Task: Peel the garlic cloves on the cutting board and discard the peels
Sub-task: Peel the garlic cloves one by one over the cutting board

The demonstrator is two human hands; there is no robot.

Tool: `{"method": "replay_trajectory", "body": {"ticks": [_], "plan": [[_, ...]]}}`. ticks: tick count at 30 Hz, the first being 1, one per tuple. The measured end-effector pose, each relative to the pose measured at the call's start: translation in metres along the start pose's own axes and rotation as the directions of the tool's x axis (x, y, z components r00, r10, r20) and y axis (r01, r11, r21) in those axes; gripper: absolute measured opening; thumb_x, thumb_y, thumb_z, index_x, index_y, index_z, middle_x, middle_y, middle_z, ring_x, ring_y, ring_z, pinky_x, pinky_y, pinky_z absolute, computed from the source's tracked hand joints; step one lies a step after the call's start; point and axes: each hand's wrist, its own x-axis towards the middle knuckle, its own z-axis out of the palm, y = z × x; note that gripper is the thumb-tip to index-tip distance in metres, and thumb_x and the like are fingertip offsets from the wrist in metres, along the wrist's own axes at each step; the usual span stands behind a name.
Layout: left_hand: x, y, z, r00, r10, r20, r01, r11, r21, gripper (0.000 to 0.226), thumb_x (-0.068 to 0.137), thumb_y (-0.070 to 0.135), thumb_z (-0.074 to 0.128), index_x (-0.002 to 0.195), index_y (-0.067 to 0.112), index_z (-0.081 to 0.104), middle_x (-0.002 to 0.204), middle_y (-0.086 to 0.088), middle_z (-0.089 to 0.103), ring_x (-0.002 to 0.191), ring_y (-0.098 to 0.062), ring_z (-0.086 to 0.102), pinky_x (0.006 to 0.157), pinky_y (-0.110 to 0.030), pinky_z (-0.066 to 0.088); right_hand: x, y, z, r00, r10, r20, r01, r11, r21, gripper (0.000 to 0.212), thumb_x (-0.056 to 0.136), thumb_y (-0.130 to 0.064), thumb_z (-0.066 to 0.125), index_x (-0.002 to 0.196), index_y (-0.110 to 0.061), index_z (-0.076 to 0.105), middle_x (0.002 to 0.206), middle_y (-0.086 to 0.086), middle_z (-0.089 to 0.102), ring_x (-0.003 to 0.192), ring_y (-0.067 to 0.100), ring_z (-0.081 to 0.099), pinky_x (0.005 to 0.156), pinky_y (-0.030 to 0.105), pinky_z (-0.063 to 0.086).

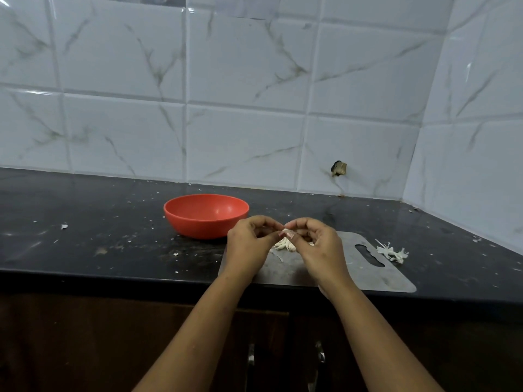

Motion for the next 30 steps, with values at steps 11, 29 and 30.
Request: {"method": "replay_trajectory", "body": {"ticks": [11, 29, 30], "plan": [[-0.0011, 0.0012, 0.0001, 1.000, -0.011, 0.004, 0.011, 1.000, 0.007, 0.018, 0.072, 0.014, 0.082, 0.066, 0.027, 0.071, 0.071, 0.007, 0.073, 0.072, -0.005, 0.069, 0.070, -0.021, 0.052, 0.0001, 0.0015, -0.0002, 1.000, 0.018, -0.006, -0.018, 1.000, -0.013, 0.010, 0.085, -0.008, 0.071, 0.086, -0.019, 0.071, 0.083, -0.004, 0.072, 0.081, 0.007, 0.067, 0.074, 0.024, 0.056], [0.0014, -0.0024, -0.0011, 0.998, -0.045, 0.034, 0.047, 0.996, -0.077, 0.018, 0.072, 0.011, 0.082, 0.065, 0.024, 0.071, 0.073, 0.001, 0.073, 0.077, -0.013, 0.071, 0.078, -0.029, 0.056, -0.0013, -0.0020, -0.0006, 0.998, 0.069, 0.013, -0.070, 0.994, 0.085, 0.008, 0.083, -0.009, 0.072, 0.087, -0.017, 0.073, 0.078, -0.002, 0.072, 0.077, 0.010, 0.067, 0.067, 0.018, 0.051], [0.0013, -0.0021, -0.0011, 0.998, -0.047, 0.045, 0.051, 0.994, -0.098, 0.017, 0.072, 0.009, 0.081, 0.067, 0.022, 0.072, 0.073, 0.000, 0.073, 0.077, -0.013, 0.071, 0.078, -0.028, 0.057, -0.0016, -0.0025, -0.0010, 0.998, 0.069, 0.013, -0.070, 0.993, 0.095, 0.009, 0.083, -0.008, 0.072, 0.086, -0.017, 0.072, 0.079, -0.001, 0.072, 0.077, 0.011, 0.067, 0.067, 0.018, 0.051]]}}
